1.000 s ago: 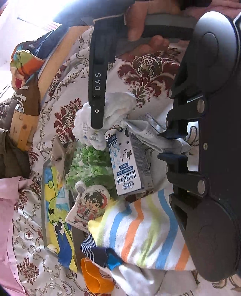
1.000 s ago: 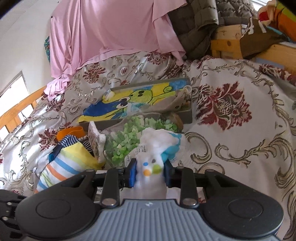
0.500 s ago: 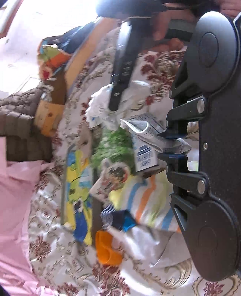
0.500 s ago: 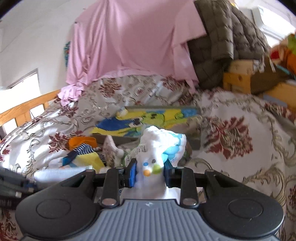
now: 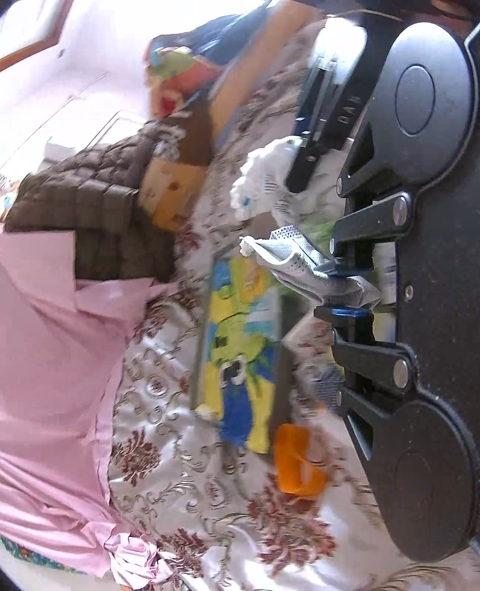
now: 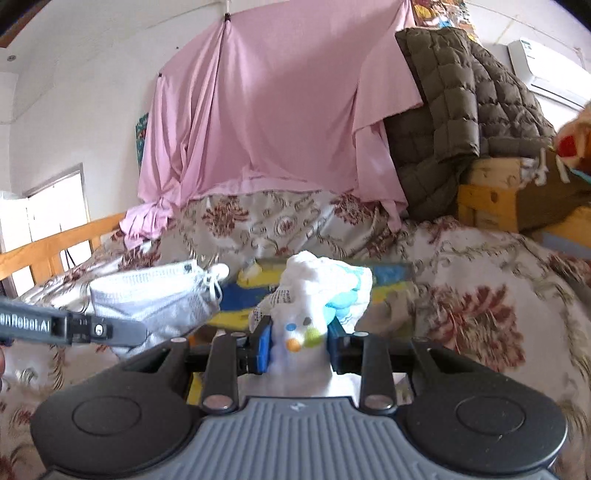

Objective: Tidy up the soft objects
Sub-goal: 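Lift the grey cloth and towel and carry both to the painted tray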

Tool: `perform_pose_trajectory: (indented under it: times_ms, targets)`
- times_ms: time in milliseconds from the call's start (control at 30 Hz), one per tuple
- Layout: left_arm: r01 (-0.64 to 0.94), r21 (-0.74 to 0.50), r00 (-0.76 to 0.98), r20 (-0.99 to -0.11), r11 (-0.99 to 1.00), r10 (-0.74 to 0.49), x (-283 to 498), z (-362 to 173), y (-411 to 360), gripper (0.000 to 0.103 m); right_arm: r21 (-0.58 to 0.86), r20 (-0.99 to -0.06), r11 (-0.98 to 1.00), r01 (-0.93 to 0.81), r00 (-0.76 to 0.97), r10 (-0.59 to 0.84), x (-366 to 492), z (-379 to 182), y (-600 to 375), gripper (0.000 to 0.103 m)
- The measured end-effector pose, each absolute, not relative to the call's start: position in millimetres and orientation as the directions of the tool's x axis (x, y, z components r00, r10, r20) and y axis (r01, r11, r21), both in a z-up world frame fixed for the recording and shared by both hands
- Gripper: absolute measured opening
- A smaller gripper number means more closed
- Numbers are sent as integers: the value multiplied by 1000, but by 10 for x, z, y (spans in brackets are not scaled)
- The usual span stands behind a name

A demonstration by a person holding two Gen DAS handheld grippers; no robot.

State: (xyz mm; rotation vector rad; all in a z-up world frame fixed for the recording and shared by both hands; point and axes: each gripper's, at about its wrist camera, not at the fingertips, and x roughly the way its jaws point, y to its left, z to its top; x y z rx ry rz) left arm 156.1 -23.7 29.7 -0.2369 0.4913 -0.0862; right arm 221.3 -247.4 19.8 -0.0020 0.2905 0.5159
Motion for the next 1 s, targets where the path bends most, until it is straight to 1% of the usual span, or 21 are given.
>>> perform_pose_trajectory:
  times_ms: [67, 233, 467, 600, 733, 833, 900, 1000]
  targets:
    - [4, -250, 887, -447, 968, -119, 1768, 386, -178, 17, 73, -257, 868, -490, 832, 492, 2437, 233, -2409, 34]
    - [-49, -242, 892, -448, 969, -67, 2408, 504, -39, 17, 133, -239, 868, -478, 835, 496, 3052, 226, -2281, 34]
    - [-181, -300, 877, -480, 937, 16, 3344, 341, 169, 17, 173, -312, 874, -454, 816, 486, 3774, -12, -2258, 34]
    - [-226, -346, 867, -498, 911, 26, 3744, 139, 165, 17, 177, -366, 884, -433, 805, 467, 4003, -136, -2326, 34]
    - [-230, -362, 853, -522, 903, 8, 3993, -81, 82, 17, 233, -394, 885, -404, 793, 466, 4148, -170, -2447, 35]
    - [-227, -368, 836, -549, 902, -14, 4101, -234, 11, 17, 253, -405, 885, -391, 788, 464, 4208, -199, -2501, 39]
    - [-216, -353, 827, -562, 910, -21, 4131, -299, -47, 17, 256, -411, 885, -389, 785, 463, 4243, -236, -2495, 44]
    - [-200, -335, 821, -570, 921, -29, 4141, -332, -74, 19, 250, -427, 884, -395, 774, 467, 4263, -274, -2445, 48]
